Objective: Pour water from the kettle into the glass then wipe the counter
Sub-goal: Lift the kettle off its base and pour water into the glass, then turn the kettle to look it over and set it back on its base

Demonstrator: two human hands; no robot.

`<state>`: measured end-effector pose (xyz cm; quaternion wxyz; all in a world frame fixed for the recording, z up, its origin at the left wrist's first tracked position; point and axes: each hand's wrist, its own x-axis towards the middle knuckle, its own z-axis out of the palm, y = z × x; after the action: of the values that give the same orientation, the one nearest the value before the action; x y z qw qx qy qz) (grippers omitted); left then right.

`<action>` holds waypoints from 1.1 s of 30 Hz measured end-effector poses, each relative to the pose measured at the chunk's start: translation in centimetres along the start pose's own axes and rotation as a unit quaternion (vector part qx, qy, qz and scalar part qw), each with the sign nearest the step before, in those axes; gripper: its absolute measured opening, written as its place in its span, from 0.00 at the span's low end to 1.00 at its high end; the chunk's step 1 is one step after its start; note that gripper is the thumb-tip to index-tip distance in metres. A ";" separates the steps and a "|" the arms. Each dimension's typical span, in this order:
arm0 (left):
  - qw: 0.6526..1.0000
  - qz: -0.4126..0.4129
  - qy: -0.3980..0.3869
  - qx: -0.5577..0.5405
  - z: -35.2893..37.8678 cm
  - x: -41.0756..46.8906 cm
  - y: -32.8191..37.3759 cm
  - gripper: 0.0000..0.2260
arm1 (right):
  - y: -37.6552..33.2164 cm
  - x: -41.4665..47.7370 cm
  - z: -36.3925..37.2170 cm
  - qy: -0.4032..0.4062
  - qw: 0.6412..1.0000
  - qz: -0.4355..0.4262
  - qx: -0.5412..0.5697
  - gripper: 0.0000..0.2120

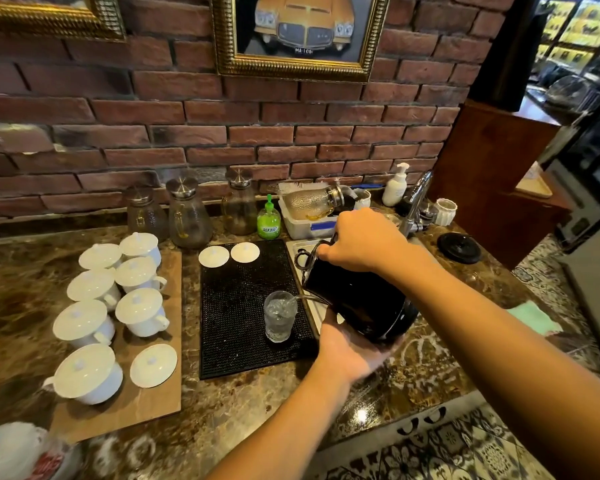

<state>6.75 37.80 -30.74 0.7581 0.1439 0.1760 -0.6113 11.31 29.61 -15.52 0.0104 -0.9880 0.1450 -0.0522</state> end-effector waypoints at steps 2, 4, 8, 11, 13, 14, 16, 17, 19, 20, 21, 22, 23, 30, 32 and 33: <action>1.000 -0.001 0.009 0.010 -0.7 0.1 0.0 0.34 | 0.2 -0.6 0.6 0.007 1.000 0.006 0.011 0.22; 0.999 0.002 0.012 0.040 -1.5 0.1 0.1 0.32 | 0.5 -1.5 1.5 0.020 0.999 0.019 0.016 0.23; 0.996 -0.004 0.037 0.083 -3.8 0.5 0.7 0.32 | 1.9 -4.2 4.0 0.021 0.994 0.084 0.073 0.24; 0.990 -0.016 0.081 0.116 -5.5 1.0 1.1 0.33 | 2.5 -6.4 6.5 0.041 0.989 0.122 0.077 0.28; 0.988 -0.026 0.090 0.126 -6.5 1.1 1.1 0.33 | 2.8 -7.9 7.9 0.049 0.984 0.136 0.109 0.27; 0.988 -0.028 0.089 0.126 -7.0 1.0 1.1 0.33 | 2.9 -8.6 8.5 0.049 0.980 0.142 0.132 0.27; 0.989 -0.034 0.082 0.122 -8.0 0.9 1.1 0.33 | 3.0 -10.0 9.6 0.060 0.972 0.150 0.168 0.27; 0.989 -0.037 0.080 0.122 -8.5 0.9 1.1 0.33 | 3.1 -10.6 10.1 0.076 0.969 0.156 0.175 0.27; 0.987 -0.040 0.084 0.131 -9.3 1.0 1.2 0.33 | 3.1 -11.8 11.2 0.100 0.962 0.184 0.173 0.28; 0.986 -0.039 0.092 0.136 -9.7 1.2 1.3 0.32 | 3.1 -12.4 11.7 0.105 0.958 0.198 0.178 0.29; 0.984 -0.035 0.105 0.141 -10.1 1.3 1.4 0.31 | 3.1 -13.0 12.3 0.113 0.951 0.207 0.198 0.29; 0.981 -0.028 0.121 0.147 -10.6 1.4 1.6 0.31 | 3.2 -13.6 13.0 0.123 0.943 0.211 0.228 0.29; 0.978 -0.019 0.136 0.155 -11.0 1.5 1.8 0.30 | 3.1 -14.2 13.6 0.133 0.933 0.215 0.257 0.29; 0.960 0.033 0.155 0.233 -11.3 1.1 4.0 0.22 | 2.4 -17.2 16.6 0.226 0.866 0.230 0.381 0.25; 0.953 0.055 0.147 0.258 -10.6 0.9 4.3 0.20 | 2.7 -17.4 16.6 0.253 0.847 0.234 0.405 0.24; 0.951 0.064 0.138 0.270 -10.0 0.9 4.6 0.19 | 2.9 -17.4 16.3 0.263 0.836 0.236 0.420 0.23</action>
<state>10.46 42.35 -40.11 0.6964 0.4378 0.0977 -0.5603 -4.37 31.95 -33.60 0.3978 -0.7738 0.3350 -0.3616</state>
